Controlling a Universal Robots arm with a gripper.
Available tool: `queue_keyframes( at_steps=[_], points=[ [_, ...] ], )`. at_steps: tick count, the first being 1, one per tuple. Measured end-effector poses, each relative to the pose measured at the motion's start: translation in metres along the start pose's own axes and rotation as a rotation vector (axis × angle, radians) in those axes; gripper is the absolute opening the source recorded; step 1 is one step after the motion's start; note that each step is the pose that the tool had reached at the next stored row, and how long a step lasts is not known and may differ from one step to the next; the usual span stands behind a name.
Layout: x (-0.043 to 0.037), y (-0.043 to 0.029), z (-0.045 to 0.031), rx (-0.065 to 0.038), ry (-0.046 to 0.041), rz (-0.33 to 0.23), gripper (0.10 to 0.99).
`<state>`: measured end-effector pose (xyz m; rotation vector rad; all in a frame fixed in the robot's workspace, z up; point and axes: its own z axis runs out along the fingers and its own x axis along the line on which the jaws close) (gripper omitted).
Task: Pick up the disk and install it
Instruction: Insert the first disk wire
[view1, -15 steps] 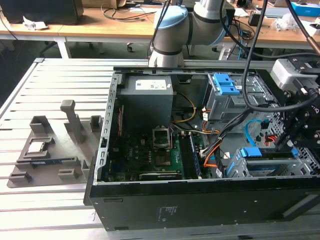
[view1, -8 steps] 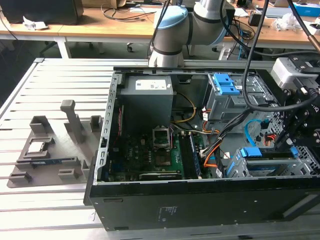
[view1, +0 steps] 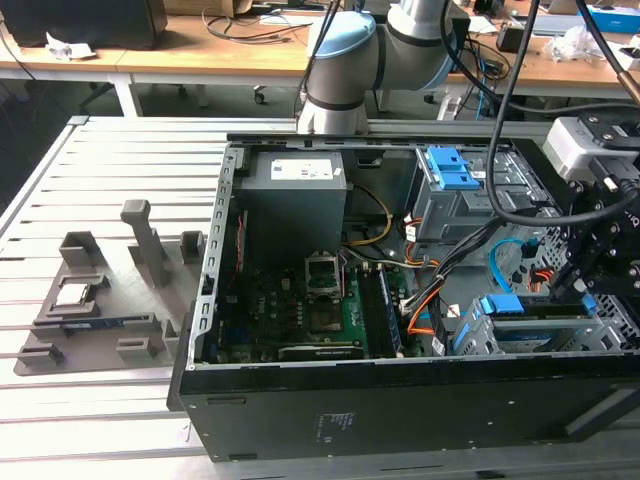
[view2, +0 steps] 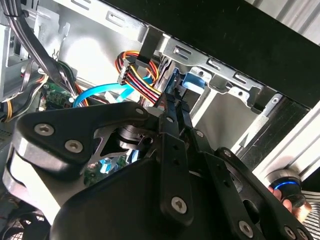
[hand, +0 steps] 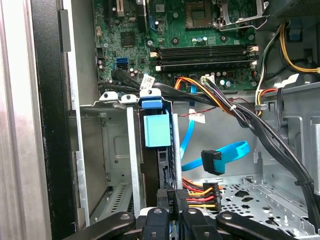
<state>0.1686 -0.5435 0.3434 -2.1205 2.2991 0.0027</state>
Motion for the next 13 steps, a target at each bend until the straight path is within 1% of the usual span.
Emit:
queue_keyframes(
  at_steps=[9, 13],
  points=[
    [0.0008, 0.0, 0.0023, 0.0, 0.0001, 0.0, 0.169],
    [0.0001, 0.0001, 0.0011, 0.0, -0.0001, -0.01, 0.169]
  ],
)
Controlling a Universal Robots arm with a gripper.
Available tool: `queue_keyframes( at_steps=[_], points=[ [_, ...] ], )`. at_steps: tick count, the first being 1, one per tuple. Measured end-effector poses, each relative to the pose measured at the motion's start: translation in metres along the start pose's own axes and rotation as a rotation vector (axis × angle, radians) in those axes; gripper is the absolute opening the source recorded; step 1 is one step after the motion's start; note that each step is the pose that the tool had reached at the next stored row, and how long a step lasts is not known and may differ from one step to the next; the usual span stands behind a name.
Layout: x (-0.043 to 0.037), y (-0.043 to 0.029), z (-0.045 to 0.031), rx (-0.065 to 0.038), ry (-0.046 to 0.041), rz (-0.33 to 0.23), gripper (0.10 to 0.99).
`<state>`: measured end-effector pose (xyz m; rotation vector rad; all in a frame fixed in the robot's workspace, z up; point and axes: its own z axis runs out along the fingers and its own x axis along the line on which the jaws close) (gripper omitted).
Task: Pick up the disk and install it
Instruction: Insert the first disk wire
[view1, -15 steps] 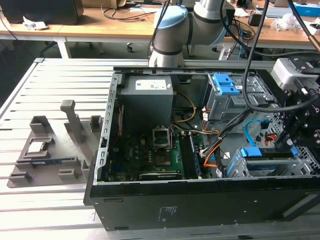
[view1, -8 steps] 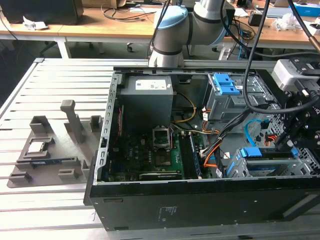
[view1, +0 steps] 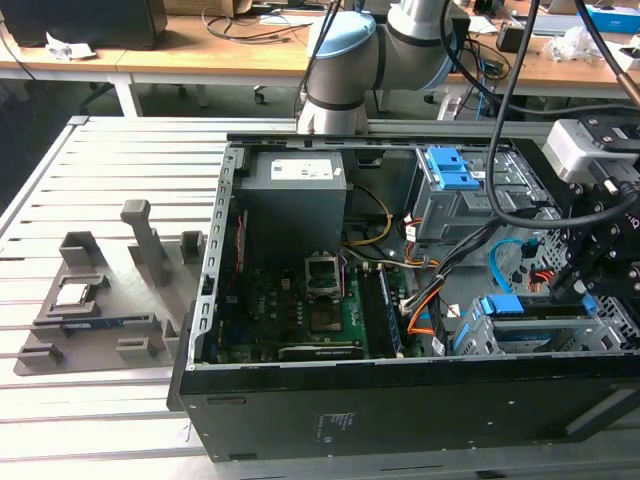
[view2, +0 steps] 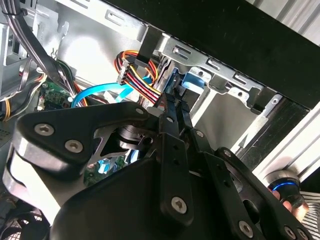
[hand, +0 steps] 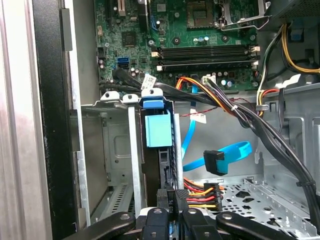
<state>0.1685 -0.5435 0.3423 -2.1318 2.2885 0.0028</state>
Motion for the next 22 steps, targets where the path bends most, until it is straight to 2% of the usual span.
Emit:
queue_keyframes(
  at_steps=[5, 16, 20, 21, 22],
  points=[
    [-0.0005, 0.0, 0.0002, 0.0, -0.0003, -0.008, 0.169],
    [-0.0004, 0.0, 0.0075, -0.001, 0.0, -0.008, 0.169],
    [-0.0004, 0.0, 0.008, -0.001, -0.0007, -0.008, 0.169],
    [-0.0004, 0.0001, 0.009, -0.001, -0.0028, -0.008, 0.18],
    [-0.0004, 0.0001, 0.0087, -0.001, -0.0019, -0.008, 0.243]
  ],
)
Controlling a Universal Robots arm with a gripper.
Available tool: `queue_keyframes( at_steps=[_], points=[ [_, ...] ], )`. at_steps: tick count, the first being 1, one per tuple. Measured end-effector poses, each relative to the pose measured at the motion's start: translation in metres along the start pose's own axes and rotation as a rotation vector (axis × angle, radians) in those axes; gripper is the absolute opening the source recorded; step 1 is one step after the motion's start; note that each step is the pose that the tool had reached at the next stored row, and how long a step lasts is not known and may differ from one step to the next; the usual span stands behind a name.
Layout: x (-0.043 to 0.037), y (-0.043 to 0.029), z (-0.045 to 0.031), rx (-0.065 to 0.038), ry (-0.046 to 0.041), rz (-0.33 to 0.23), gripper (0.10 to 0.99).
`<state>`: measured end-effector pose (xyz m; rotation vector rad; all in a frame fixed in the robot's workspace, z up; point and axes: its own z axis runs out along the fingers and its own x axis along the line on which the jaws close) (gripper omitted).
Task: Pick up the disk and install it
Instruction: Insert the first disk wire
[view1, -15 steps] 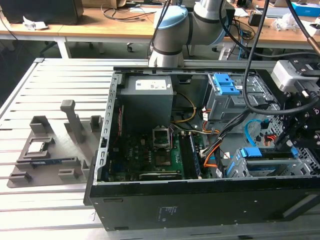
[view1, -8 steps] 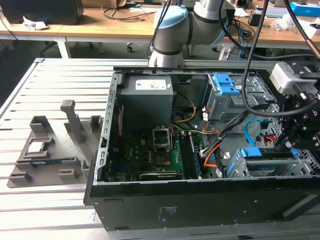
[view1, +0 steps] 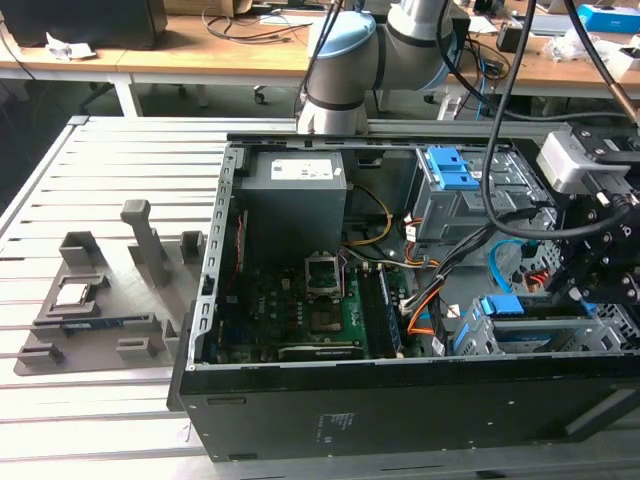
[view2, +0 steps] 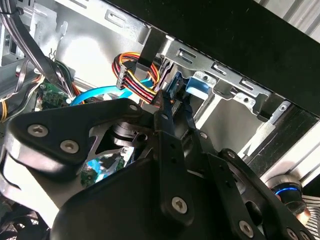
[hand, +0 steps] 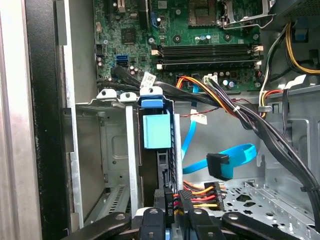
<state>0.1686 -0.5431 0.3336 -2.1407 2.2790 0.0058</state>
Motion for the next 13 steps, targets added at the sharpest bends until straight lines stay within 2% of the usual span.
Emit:
queue_keyframes(
  at_steps=[2, 4, 5, 6, 8, 9, 11, 13],
  points=[
    [0.0, 0.0, -0.0053, 0.0, 0.0014, 0.0, 0.243],
    [-0.0018, 0.0, -0.0171, 0.0, 0.004, 0.0, 0.243],
    [-0.0044, 0.0001, -0.0255, 0.001, 0.0098, 0.0, 0.243],
    [-0.0059, 0.0001, -0.0335, 0.001, 0.0125, 0.0, 0.102],
    [-0.0099, 0.0002, -0.0494, 0.001, 0.0188, 0.0, 0.106],
    [-0.0113, 0.0003, -0.0549, 0.001, 0.0216, 0.0, 0.106],
    [-0.0122, 0.0002, -0.0613, 0.002, 0.0238, 0.0, 0.106],
    [-0.0121, 0.0003, -0.0614, 0.002, 0.024, 0.0, 0.106]
  ],
)
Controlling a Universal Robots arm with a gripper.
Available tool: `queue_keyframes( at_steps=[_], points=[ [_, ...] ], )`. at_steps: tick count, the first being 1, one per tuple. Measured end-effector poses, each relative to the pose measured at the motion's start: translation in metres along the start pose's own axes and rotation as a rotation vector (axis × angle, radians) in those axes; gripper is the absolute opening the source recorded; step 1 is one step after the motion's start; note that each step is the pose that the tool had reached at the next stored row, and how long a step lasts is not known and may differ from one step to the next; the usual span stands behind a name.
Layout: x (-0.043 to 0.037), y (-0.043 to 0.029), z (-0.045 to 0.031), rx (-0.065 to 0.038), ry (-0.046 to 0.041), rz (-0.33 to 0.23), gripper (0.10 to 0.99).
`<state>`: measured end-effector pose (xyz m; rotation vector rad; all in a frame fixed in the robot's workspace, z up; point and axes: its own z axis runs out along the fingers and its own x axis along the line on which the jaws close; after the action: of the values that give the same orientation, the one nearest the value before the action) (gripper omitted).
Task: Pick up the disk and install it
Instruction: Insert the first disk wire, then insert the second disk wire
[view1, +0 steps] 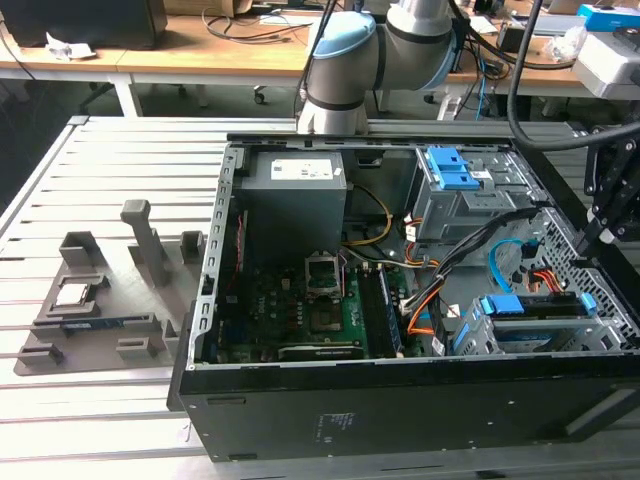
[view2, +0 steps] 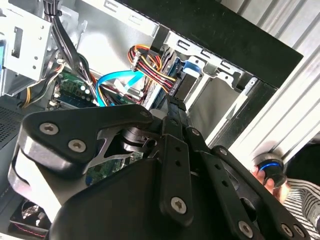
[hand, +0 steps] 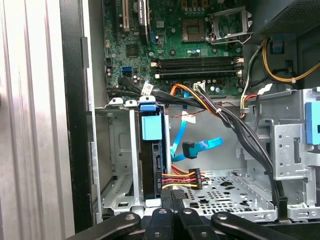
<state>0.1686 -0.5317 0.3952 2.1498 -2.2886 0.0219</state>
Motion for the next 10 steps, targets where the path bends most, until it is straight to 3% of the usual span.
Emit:
queue_keyframes(
  at_steps=[10],
  points=[
    [0.0, 0.0, 0.0, 0.0, 0.0014, 0.0, 0.106]
  ],
)
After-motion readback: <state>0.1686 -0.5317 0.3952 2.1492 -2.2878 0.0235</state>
